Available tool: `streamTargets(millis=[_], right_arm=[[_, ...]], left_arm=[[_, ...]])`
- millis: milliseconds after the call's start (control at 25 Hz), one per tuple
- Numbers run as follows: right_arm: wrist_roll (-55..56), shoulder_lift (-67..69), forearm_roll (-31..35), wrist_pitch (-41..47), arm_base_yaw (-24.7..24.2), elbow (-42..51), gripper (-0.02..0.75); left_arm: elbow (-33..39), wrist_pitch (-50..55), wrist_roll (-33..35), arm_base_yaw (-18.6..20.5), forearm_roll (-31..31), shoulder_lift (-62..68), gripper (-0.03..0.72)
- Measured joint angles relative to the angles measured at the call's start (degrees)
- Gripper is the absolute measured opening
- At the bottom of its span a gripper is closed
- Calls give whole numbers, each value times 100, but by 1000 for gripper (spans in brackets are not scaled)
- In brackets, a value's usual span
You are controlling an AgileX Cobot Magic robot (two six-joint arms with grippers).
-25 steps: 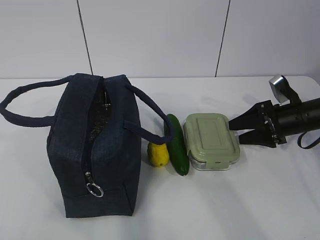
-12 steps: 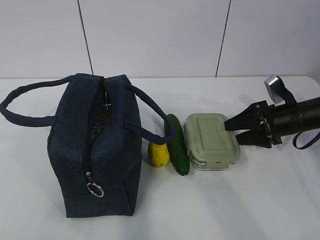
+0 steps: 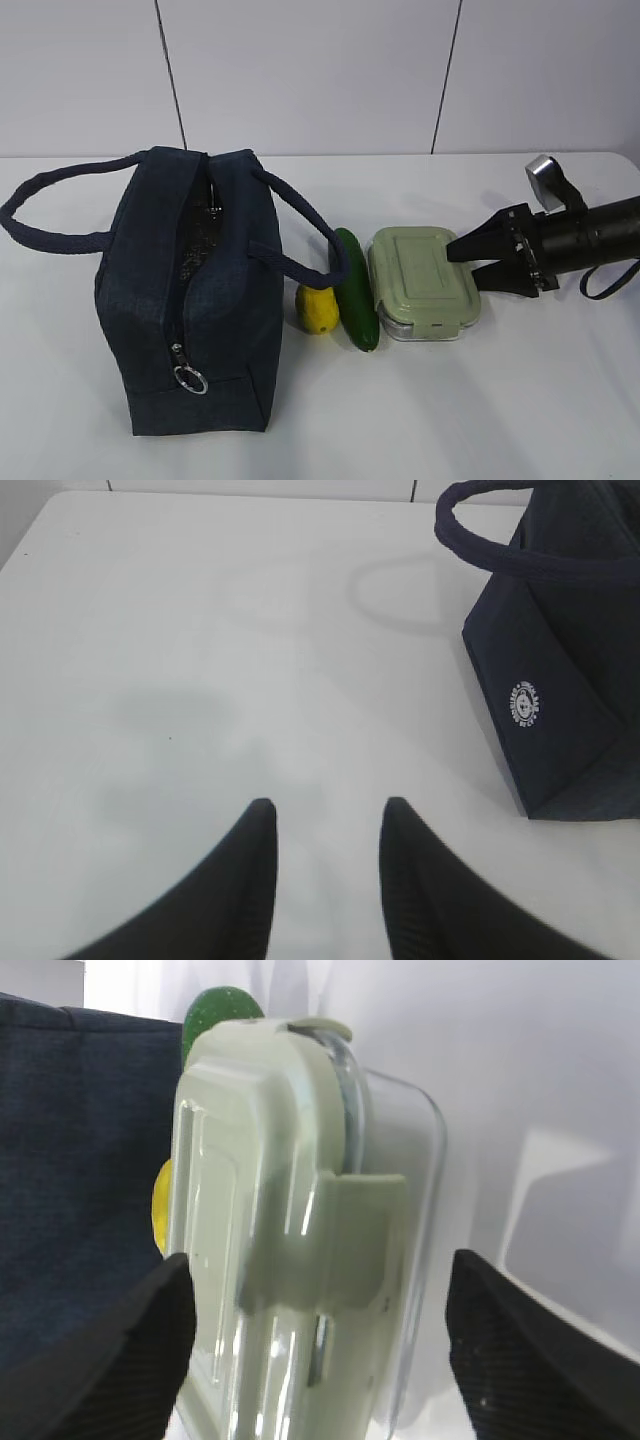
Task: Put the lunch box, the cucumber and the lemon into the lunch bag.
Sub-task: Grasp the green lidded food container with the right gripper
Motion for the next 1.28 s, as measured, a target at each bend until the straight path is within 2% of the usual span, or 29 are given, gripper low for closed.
streamTargets(millis=[1080,1280], right_arm=[[231,0,-6,0,0,-19,567],[253,0,-10,0,160,-19,567]], left_arm=[[0,0,0,0,0,0,253],[0,0,0,0,0,0,253]])
